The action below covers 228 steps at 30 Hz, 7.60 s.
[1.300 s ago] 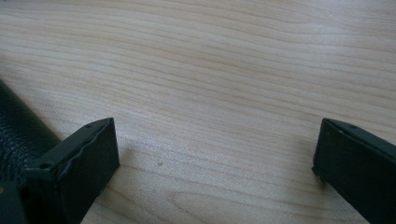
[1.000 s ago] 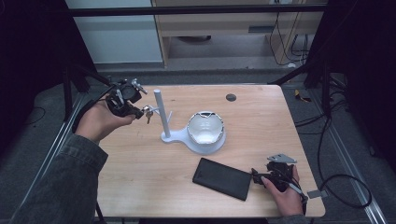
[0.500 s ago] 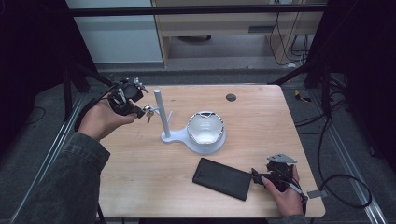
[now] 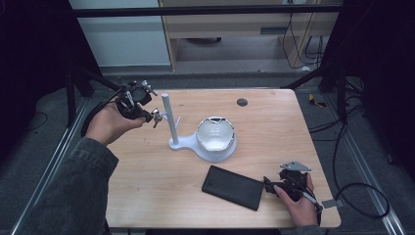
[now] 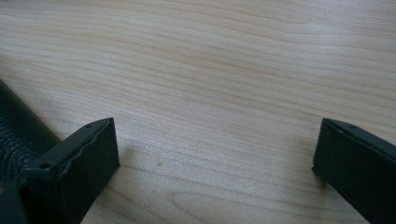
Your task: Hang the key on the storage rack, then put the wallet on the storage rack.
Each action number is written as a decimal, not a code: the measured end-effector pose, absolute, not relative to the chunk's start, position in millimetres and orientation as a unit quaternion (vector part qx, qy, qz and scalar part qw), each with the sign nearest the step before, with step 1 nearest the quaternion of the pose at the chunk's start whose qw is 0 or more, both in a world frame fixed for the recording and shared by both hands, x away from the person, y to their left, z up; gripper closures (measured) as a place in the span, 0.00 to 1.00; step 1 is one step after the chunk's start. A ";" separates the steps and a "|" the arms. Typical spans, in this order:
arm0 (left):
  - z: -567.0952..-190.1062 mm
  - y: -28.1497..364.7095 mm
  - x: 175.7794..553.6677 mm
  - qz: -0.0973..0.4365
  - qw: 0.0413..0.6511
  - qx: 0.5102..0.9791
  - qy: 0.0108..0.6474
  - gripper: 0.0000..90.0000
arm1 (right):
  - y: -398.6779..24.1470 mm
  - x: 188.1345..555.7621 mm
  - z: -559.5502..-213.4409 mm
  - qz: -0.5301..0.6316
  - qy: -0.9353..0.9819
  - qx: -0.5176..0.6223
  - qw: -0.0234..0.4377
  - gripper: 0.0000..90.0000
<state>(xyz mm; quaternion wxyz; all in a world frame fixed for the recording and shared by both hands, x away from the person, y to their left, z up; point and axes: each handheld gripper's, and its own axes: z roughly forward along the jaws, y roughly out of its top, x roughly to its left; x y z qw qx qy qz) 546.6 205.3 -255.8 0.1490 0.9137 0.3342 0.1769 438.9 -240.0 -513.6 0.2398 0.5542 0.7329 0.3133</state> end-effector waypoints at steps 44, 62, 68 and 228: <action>-385.9 213.1 455.6 0.184 0.328 0.879 0.294 0.09 | -244.2 436.8 -509.6 0.314 0.738 0.549 0.234 0.05; -459.9 151.8 429.4 0.115 0.344 0.899 0.246 0.43 | -244.8 418.3 -494.3 0.344 0.739 0.519 0.257 0.15; -469.0 140.6 428.1 0.095 0.309 0.919 0.228 0.75 | -244.1 418.7 -494.8 0.340 0.745 0.513 0.258 0.20; -400.6 110.5 454.3 0.104 0.389 0.891 0.210 0.12 | -182.3 401.9 -428.1 0.365 0.837 0.252 0.319 0.93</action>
